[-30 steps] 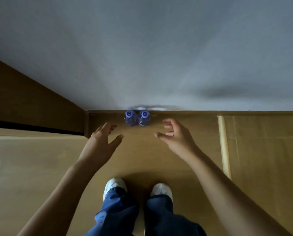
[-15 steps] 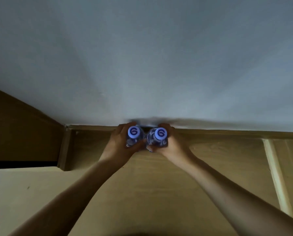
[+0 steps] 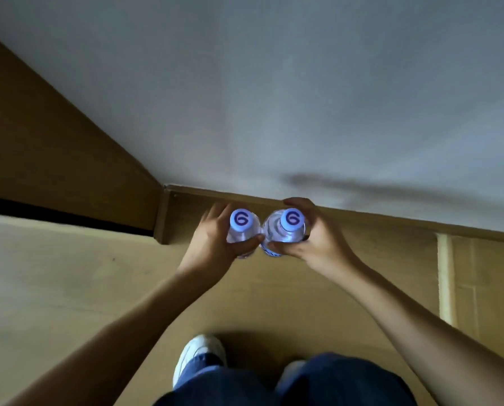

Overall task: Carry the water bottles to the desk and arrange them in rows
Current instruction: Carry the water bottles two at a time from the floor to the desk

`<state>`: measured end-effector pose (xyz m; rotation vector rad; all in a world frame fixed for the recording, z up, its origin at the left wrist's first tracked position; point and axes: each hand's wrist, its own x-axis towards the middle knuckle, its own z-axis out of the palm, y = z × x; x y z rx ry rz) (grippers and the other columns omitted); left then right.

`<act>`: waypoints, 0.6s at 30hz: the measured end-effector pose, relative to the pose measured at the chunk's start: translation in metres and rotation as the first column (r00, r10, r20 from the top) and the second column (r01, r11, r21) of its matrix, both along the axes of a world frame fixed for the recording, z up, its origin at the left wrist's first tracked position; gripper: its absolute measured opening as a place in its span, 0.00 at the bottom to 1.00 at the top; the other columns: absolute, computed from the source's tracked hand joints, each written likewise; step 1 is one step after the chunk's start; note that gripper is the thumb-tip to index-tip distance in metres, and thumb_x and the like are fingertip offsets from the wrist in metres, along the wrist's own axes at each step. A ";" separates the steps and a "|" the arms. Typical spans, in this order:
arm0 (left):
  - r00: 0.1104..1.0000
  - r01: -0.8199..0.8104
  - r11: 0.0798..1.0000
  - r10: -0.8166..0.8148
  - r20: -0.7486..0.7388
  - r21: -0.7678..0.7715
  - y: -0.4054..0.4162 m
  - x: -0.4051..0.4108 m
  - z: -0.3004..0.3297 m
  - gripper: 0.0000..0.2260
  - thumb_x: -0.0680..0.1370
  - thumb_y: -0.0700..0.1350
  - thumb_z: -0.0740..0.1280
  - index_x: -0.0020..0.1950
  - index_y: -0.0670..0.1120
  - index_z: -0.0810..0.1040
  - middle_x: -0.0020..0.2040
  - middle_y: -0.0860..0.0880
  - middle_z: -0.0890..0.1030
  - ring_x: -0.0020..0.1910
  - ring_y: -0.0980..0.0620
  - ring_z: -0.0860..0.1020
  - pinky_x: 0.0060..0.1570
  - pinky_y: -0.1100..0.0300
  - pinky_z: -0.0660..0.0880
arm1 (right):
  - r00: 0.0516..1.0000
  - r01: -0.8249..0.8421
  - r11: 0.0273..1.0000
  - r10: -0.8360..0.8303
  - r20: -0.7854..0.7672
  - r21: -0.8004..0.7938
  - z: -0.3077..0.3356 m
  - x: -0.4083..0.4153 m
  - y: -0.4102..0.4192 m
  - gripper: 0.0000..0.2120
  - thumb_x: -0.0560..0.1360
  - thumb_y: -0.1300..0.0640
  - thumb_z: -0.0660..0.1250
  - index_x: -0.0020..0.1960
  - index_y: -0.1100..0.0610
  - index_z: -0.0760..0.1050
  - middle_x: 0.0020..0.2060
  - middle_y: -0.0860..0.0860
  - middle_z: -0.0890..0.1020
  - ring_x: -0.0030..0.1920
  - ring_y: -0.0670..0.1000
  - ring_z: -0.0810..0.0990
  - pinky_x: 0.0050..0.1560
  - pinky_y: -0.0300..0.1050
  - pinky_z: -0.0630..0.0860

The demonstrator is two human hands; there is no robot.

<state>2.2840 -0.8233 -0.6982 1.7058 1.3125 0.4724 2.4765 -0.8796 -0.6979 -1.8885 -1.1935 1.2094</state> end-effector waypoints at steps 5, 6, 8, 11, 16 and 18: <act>0.998 -0.041 0.998 0.039 -0.050 -0.044 -0.013 -0.027 0.135 0.20 0.67 0.47 0.80 0.55 0.47 0.78 0.49 0.53 0.73 0.45 0.54 0.76 0.39 0.70 0.72 | 0.998 -0.045 0.998 0.046 -0.032 0.034 0.129 -0.024 -0.007 0.28 0.60 0.59 0.84 0.52 0.44 0.73 0.44 0.34 0.81 0.47 0.35 0.80 0.45 0.29 0.75; 0.998 -0.043 0.998 0.041 -0.043 -0.041 -0.016 -0.033 0.165 0.20 0.67 0.46 0.80 0.55 0.47 0.78 0.49 0.52 0.72 0.44 0.54 0.76 0.38 0.73 0.71 | 0.997 -0.064 0.997 0.066 -0.047 0.040 0.159 -0.029 -0.009 0.28 0.61 0.59 0.84 0.54 0.46 0.74 0.45 0.36 0.82 0.47 0.36 0.80 0.46 0.31 0.76; 0.998 -0.059 0.998 0.059 -0.024 -0.021 -0.024 -0.046 0.229 0.20 0.67 0.45 0.79 0.55 0.44 0.79 0.49 0.50 0.73 0.43 0.55 0.75 0.38 0.75 0.71 | 0.991 -0.112 0.992 0.116 -0.062 0.065 0.221 -0.041 -0.011 0.28 0.63 0.59 0.83 0.58 0.51 0.74 0.47 0.40 0.81 0.49 0.38 0.80 0.46 0.33 0.78; 0.993 -0.120 0.993 0.120 0.002 0.001 -0.034 -0.067 0.319 0.19 0.67 0.46 0.79 0.54 0.43 0.79 0.50 0.46 0.75 0.44 0.54 0.76 0.39 0.74 0.72 | 0.985 -0.145 0.983 0.154 -0.075 0.113 0.309 -0.057 -0.012 0.30 0.63 0.59 0.82 0.61 0.54 0.74 0.49 0.39 0.80 0.50 0.38 0.80 0.48 0.35 0.79; 0.963 -0.257 0.965 0.253 0.091 0.040 -0.053 -0.104 0.446 0.18 0.66 0.46 0.79 0.53 0.46 0.80 0.49 0.47 0.77 0.46 0.50 0.78 0.42 0.62 0.75 | 0.959 -0.239 0.949 0.263 -0.101 0.205 0.438 -0.090 -0.008 0.27 0.64 0.56 0.82 0.57 0.44 0.73 0.49 0.32 0.80 0.52 0.38 0.80 0.50 0.37 0.79; 0.935 -0.335 0.942 0.329 0.131 0.030 -0.063 -0.120 0.491 0.16 0.66 0.46 0.80 0.50 0.48 0.80 0.49 0.47 0.77 0.46 0.50 0.79 0.44 0.55 0.78 | 0.944 -0.284 0.928 0.315 -0.102 0.240 0.485 -0.109 -0.006 0.27 0.62 0.51 0.81 0.56 0.42 0.73 0.49 0.30 0.80 0.52 0.35 0.79 0.49 0.33 0.77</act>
